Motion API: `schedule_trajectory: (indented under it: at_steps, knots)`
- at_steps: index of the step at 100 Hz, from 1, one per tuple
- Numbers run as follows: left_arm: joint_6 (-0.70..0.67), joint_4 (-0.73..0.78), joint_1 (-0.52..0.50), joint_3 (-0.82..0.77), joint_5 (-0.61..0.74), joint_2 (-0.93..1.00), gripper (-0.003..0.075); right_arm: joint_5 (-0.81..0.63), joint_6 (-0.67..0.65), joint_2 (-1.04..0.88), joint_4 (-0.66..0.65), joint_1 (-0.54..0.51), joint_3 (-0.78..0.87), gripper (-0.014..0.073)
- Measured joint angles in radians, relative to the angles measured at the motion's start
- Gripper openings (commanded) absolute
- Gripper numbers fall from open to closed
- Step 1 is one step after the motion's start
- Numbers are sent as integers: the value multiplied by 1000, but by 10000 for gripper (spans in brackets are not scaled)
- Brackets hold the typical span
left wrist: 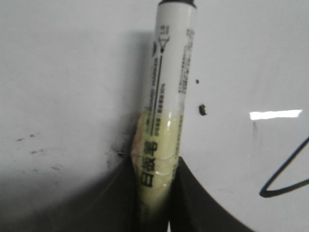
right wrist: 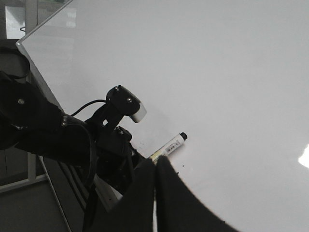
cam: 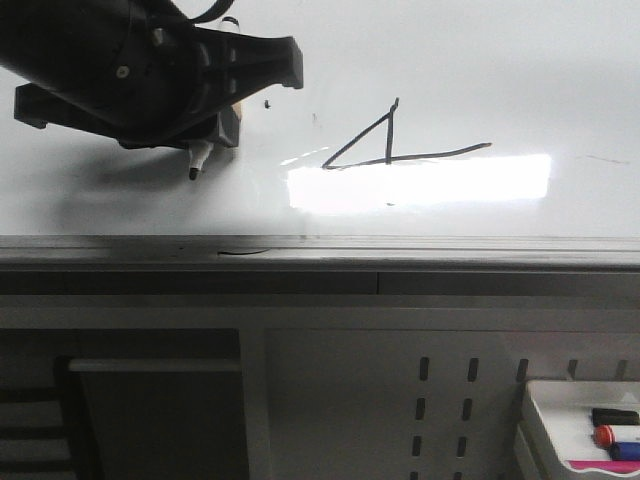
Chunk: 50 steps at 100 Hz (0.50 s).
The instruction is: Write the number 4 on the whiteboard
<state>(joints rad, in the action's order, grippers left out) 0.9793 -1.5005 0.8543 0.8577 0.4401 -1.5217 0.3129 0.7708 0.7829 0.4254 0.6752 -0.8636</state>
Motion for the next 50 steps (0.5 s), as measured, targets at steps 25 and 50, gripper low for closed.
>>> schedule_trajectory:
  at_steps: [25,50]
  knots:
    - [-27,10,11,11,16,-29,-20,1,-2,0,0,0,2,-63]
    - [-57,17,11,19,16,-34,-20,4,-2,0,0,0,2,-63]
